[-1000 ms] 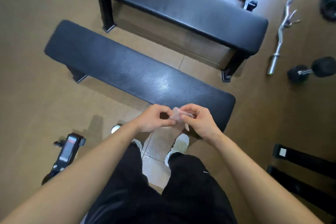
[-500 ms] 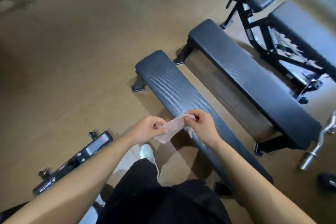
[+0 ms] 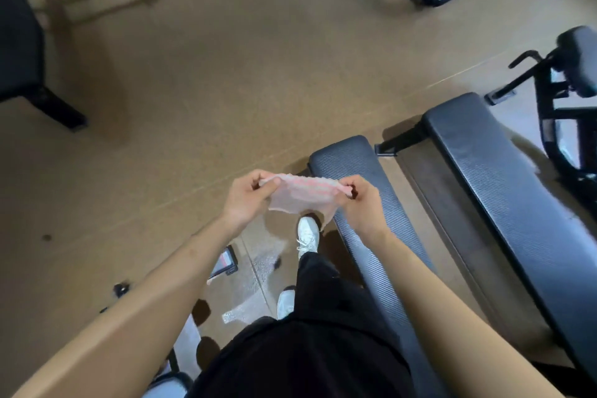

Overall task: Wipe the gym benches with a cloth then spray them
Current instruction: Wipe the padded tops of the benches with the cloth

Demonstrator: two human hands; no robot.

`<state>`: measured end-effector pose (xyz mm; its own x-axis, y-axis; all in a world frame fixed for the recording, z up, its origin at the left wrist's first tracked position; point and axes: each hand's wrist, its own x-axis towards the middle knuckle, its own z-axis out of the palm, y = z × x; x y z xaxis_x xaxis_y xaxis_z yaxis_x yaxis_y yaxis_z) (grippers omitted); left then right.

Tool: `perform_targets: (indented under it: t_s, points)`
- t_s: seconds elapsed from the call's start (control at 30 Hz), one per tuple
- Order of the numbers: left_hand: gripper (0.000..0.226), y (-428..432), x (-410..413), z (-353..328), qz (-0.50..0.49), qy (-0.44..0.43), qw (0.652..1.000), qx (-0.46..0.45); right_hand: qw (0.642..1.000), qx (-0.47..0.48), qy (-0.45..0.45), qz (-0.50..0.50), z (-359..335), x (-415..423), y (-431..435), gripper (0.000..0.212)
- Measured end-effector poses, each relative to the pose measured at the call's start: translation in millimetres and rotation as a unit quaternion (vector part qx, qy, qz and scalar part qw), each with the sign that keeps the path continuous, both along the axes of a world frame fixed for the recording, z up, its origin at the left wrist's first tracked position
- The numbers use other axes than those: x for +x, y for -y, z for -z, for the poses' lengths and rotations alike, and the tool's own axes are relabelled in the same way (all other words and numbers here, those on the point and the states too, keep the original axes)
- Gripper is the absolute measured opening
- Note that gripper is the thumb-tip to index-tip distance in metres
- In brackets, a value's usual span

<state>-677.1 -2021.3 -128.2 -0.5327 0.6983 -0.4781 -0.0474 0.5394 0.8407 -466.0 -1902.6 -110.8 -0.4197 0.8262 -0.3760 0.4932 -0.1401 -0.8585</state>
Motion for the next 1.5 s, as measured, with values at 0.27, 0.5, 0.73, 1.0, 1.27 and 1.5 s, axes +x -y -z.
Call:
perform_targets:
  t_s: [0.27, 0.5, 0.73, 1.0, 1.27, 1.5]
  points:
    - [0.018, -144, -61, -47, -0.045, 0.047, 0.997, 0.031, 0.991, -0.081, -0.081, -0.062, -4, -101, -114, 0.042]
    - [0.015, -276, -120, -63, 0.023, 0.073, 0.997, 0.023, 0.986, -0.086, -0.138, -0.04, -29, -167, -241, 0.047]
    - [0.02, -441, -188, -40, 0.182, 0.123, 0.975, 0.036, 0.988, -0.064, -0.131, 0.045, -22, -230, -371, 0.032]
    - [0.019, -633, -275, -25, 0.278, 0.147, 0.949, 0.021, 0.967, -0.067, -0.09, 0.227, -25, -283, -514, 0.007]
    - [0.055, -801, -254, -16, 0.591, -0.056, 0.803, 0.061, 0.951, -0.05, -0.103, 0.287, -72, -241, -641, 0.009]
    - [0.019, -946, -154, 2, 0.581, 0.008, 0.814, 0.002, 0.875, -0.027, -0.094, 0.473, -42, -135, -753, 0.01]
